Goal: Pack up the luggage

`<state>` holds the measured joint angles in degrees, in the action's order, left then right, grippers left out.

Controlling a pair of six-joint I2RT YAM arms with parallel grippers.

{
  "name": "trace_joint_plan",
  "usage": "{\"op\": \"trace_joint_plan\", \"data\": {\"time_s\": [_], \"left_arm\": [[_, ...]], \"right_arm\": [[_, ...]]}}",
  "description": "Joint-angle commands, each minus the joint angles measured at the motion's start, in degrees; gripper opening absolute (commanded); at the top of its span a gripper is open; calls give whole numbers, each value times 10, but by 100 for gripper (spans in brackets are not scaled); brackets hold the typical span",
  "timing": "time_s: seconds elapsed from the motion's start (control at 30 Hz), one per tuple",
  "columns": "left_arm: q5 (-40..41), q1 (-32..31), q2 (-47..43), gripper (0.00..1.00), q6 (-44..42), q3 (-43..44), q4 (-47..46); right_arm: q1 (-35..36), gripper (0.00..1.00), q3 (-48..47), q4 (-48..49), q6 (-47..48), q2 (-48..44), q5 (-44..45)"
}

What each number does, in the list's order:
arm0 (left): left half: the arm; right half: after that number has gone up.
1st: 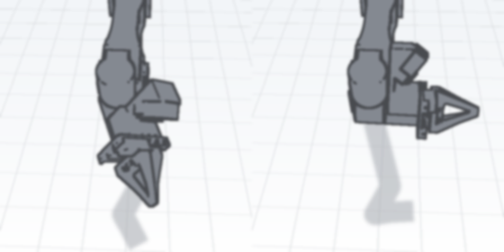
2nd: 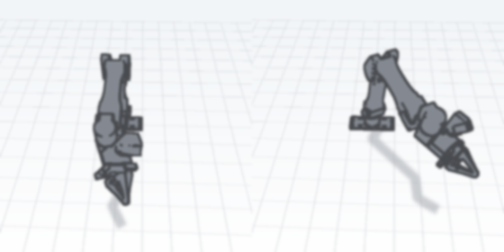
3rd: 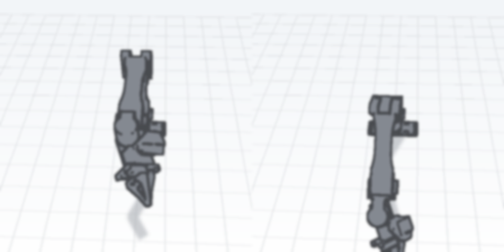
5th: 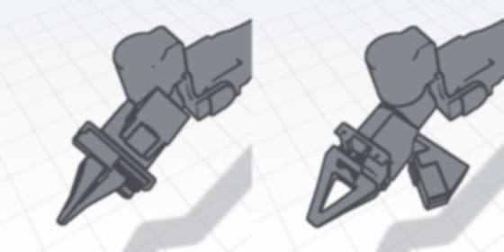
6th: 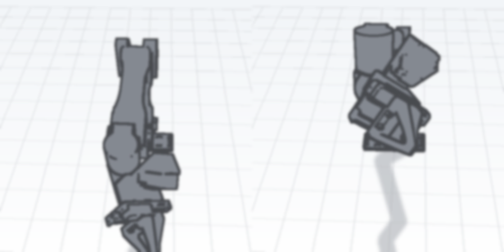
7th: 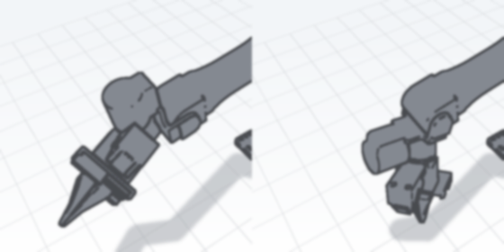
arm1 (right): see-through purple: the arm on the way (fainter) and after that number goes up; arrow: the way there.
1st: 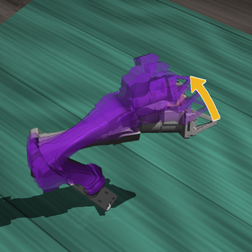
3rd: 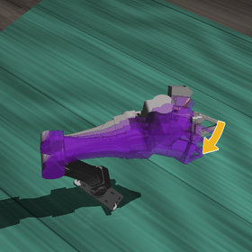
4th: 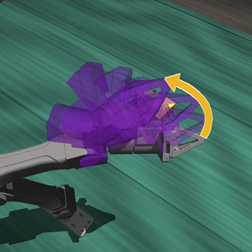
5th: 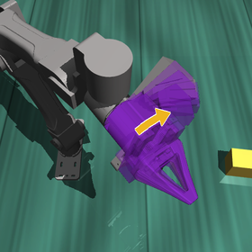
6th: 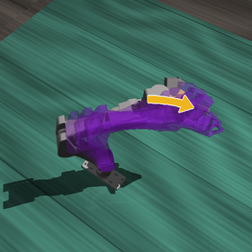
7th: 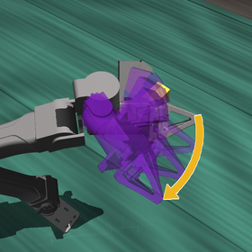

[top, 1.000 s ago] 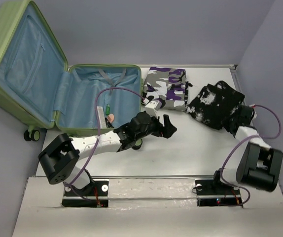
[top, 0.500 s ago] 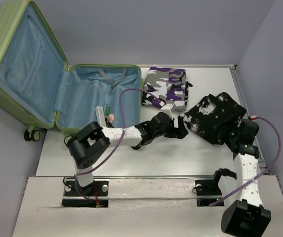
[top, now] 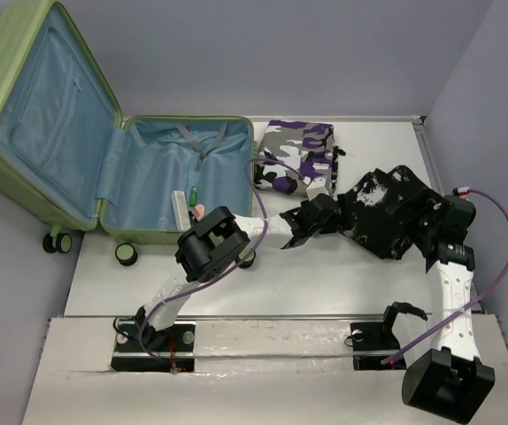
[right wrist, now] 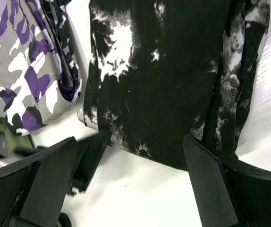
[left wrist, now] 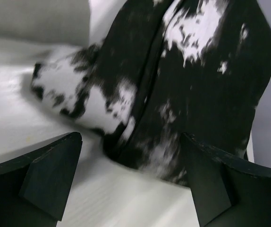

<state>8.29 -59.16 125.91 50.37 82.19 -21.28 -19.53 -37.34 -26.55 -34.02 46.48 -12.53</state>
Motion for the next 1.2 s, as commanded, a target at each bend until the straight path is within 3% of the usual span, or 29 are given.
{"op": "trace_joint_plan", "data": {"time_s": [0.0, 0.17, 0.2, 0.3, 0.4, 0.43, 0.53, 0.67, 0.7, 0.8, 1.03, 1.13, 1.17], "left_arm": [[55, -3, 50, 99, 28, 86, 55], [77, -3, 96, 99, 38, 126, 82], [78, -3, 99, 99, 40, 126, 81], [87, -3, 101, 86, 46, 109, 64], [82, -3, 101, 52, 41, 91, 30], [79, -3, 101, 33, 39, 90, 26], [67, -3, 106, 6, 25, 92, 13], [59, -4, 100, 6, 10, 80, 0], [59, -4, 95, 6, 8, 68, -4], [58, -4, 83, 6, 1, 54, -17], [44, -6, 65, 6, -11, 42, -37], [44, -7, 56, 6, -19, 38, -46], [44, -8, 55, 6, -21, 38, -47]], "right_arm": [[-3, 100, -41, 29, 21, 5, 2], [-3, 100, -24, 85, -8, 47, 37], [-3, 100, -26, 91, -12, 58, 77], [-9, 100, -35, 95, -24, 91, 147], [-26, 100, -25, 118, -36, 111, 232], [-33, 100, -23, 120, -36, 118, 236], [-64, 100, -10, 142, -32, 155, 254], [-127, 100, -12, 191, -18, 243, 168], [-138, 100, -20, 200, -15, 266, 87], [-143, 100, -44, 227, -6, 343, 7], [-143, 99, -45, 286, -30, 463, -30], [-143, 94, -61, 295, -44, 498, -60], [-143, 85, -64, 299, -55, 505, -70]]}}
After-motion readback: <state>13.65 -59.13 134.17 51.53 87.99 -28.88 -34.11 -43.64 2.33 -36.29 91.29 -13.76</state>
